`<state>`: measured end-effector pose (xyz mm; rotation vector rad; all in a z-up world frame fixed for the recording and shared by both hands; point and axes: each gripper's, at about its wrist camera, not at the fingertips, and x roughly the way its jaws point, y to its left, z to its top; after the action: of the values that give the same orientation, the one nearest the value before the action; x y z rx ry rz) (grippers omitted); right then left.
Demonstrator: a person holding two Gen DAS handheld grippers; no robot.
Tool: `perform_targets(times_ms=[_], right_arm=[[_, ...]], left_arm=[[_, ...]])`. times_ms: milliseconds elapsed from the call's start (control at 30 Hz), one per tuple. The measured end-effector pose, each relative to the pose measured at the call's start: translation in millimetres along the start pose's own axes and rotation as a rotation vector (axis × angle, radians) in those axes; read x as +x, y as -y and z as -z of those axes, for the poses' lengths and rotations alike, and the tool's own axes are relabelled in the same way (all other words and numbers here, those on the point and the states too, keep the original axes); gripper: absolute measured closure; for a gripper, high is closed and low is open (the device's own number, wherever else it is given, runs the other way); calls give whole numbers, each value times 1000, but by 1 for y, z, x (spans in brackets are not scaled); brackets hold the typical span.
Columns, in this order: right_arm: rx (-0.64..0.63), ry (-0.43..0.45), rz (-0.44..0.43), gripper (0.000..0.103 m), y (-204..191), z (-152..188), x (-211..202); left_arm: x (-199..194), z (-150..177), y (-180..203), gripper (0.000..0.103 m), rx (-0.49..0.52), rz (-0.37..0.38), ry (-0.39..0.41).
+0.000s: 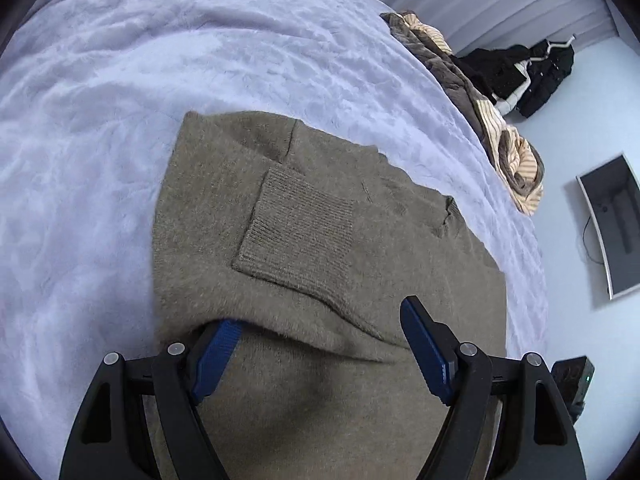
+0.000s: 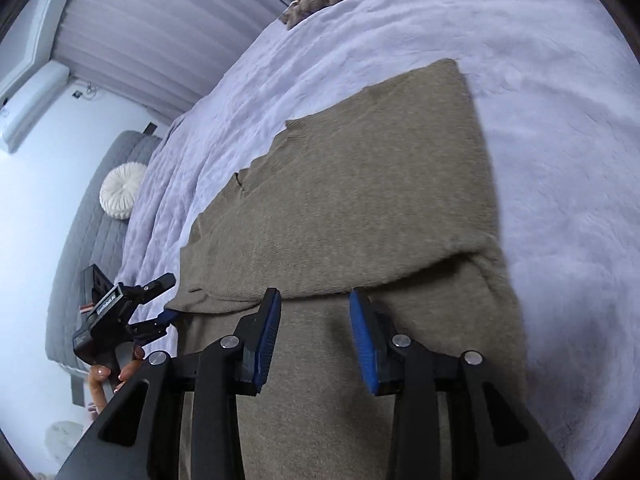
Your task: Fold small clothes
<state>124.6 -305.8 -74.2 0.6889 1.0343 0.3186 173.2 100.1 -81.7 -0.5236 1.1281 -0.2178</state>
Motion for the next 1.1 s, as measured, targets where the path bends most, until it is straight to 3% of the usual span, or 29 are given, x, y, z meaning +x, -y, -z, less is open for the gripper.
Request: perform_targets(times_ms=[100,200,333,500,633,700,767,867,933,1033,1100], right_arm=[[12,6,-12,64,5,3,-3],[21,7,-32,64,7,3,1],[97,16,-60,64,14,0,9],[175,35,-76,64,27,1,8],[216,44,-91,64,39,1,3],[242,52,-105,64,45,0,3],[286,83,-120,64,51,-3,3],[356,163,-146,65,57,-8,2],[355,199,-117,97,56,-14,-2],[182,228,-37,97,42,-29,-20],[101,201,6,97,42,-33,-24]], left_arm=[[-9,21,5,23,133,-6,-70],[-20,28,5,23,183,-31,-33],[-17,-1,-2,23,121,5,45],[38,-28,-14,23,124,-106,-55],[42,-35,-21,23,52,-50,-31],[45,-37,-17,45,47,-8,-35],[52,-38,-13,96,55,21,-80],[48,-32,-12,96,29,70,-68],[35,-26,-11,96,37,94,-38],[23,-12,-8,96,61,131,-28],[29,-2,-4,96,104,98,-40]])
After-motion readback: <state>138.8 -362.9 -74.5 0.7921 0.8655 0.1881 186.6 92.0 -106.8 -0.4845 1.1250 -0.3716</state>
